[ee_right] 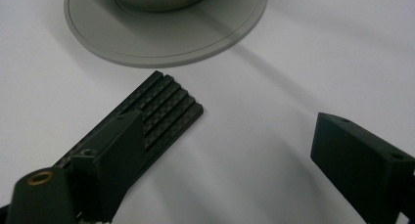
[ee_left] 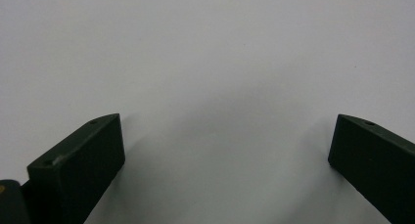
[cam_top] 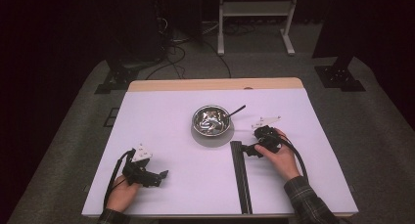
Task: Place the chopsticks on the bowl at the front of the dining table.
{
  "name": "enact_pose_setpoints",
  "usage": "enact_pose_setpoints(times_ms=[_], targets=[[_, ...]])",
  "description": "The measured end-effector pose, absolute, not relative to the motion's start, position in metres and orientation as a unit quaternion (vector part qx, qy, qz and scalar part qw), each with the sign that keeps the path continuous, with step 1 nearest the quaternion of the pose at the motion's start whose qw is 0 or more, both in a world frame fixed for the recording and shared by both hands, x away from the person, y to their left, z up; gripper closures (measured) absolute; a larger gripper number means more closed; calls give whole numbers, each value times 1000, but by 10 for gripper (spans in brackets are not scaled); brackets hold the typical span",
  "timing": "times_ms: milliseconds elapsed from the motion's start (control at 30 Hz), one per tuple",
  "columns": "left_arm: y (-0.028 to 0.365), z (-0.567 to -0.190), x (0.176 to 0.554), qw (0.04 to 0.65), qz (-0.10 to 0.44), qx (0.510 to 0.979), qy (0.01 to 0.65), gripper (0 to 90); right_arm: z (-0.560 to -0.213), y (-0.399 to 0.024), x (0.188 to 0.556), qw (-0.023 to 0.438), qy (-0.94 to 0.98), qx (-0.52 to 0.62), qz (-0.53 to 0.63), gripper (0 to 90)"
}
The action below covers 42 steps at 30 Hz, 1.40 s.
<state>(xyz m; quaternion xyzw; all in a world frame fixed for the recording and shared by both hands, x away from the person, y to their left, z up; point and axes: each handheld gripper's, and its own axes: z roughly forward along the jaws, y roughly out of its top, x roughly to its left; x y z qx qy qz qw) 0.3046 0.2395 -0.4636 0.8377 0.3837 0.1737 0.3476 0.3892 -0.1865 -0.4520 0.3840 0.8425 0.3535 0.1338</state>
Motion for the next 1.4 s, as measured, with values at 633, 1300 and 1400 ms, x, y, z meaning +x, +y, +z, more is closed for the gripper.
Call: enact_pose_setpoints(times_ms=[633, 1300, 1400], targets=[[240, -464, 305, 348, 174, 838, 384, 0, -457, -184, 390, 134, 848, 382, 342, 116], [239, -464, 305, 348, 174, 838, 384, 0, -444, -197, 372, 136, 835, 386, 368, 116], [240, -464, 305, 348, 174, 838, 384, 0, -442, -202, 366, 137, 832, 388, 373, 116]])
